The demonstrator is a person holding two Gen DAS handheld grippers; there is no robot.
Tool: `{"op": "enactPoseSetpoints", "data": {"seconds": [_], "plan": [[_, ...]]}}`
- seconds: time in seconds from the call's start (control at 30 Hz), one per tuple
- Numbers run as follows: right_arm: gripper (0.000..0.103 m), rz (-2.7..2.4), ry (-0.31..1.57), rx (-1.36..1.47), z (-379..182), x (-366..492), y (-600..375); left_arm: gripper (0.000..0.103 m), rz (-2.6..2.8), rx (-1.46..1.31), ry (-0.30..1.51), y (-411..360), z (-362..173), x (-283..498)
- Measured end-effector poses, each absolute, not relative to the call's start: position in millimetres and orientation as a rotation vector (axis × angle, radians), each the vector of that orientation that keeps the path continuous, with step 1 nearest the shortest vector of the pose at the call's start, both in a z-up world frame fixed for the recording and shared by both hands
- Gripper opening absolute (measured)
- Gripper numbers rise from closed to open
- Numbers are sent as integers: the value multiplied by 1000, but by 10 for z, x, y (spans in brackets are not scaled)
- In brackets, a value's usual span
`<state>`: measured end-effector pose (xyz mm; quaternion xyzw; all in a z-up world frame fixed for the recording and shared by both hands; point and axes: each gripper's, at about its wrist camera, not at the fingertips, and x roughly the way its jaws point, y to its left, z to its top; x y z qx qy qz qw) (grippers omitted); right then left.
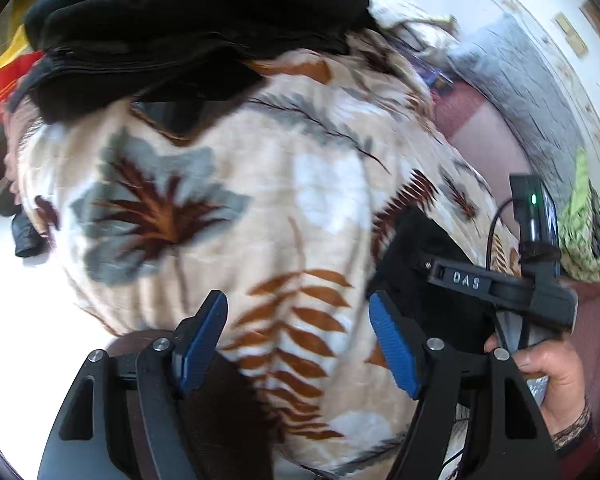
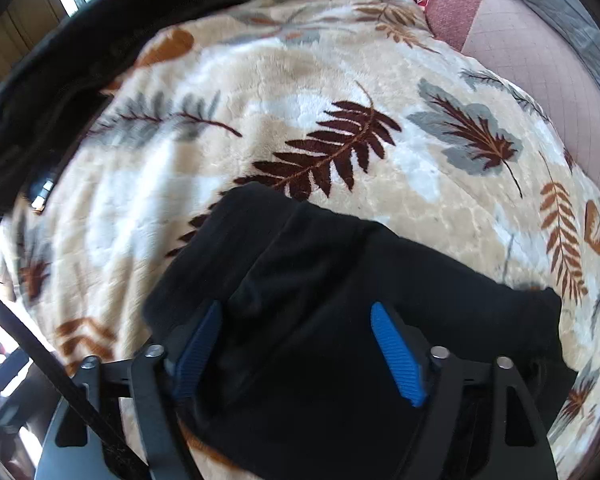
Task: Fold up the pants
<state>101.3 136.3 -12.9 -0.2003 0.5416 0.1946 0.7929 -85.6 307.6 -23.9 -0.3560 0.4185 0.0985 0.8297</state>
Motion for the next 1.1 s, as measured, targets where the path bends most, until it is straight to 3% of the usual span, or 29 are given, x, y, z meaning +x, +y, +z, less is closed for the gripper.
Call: {"op": "enactPoseSetpoints", "data": {"seconds": [0.17,0.43,0.73,1.1], "plan": [[100,372,1130,-490,-225,1068,1430,73,243,-763,846,3242,-73,-959],[98,424,1164,-344,-222,1201,1247,73,258,-766,802,3347,28,-1014],[96,519,1218,-198,-65,1149,1191,73,268,-883,827,3441,-375,-1029],[98,377,1218,-477,-359,1105,1892,73,223,-867,840,3284,-405,-994]]}}
